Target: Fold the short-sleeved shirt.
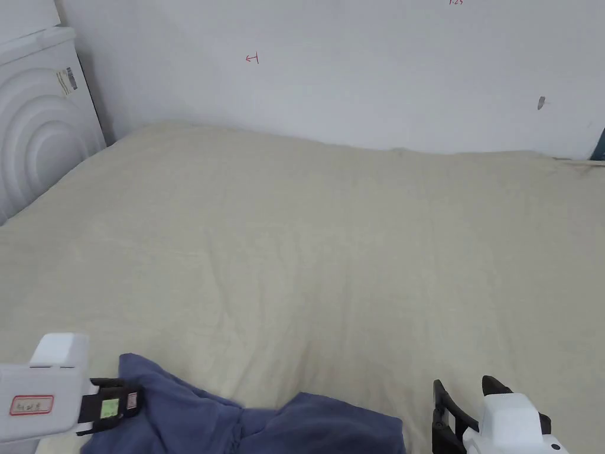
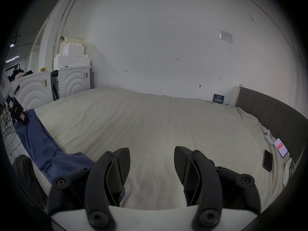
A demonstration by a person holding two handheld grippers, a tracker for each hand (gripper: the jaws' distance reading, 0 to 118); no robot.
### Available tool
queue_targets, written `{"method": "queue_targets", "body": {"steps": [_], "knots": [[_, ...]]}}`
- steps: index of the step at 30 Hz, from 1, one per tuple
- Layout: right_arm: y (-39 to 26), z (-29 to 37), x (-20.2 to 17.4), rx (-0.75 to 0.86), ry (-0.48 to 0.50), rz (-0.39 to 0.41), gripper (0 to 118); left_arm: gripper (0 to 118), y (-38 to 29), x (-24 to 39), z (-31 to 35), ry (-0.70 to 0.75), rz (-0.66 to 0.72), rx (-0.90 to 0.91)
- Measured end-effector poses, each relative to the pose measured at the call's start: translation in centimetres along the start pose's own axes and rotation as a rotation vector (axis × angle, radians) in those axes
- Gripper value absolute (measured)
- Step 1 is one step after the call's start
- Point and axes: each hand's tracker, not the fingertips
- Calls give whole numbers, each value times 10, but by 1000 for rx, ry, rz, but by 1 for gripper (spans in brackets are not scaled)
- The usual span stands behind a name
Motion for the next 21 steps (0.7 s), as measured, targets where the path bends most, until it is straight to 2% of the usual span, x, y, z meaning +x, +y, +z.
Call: {"method": "queue_targets", "body": {"steps": [9, 16, 21], "knots": [[-5, -1, -2, 0, 8, -17, 60, 9, -2, 99, -10, -86, -62, -35], [-8, 3, 4, -1, -6, -30, 60, 9, -5, 162, -63, -209, -82, -111], [-11, 7, 10, -8, -20, -35, 60, 9, -16, 201, -108, -246, -102, -198]]}}
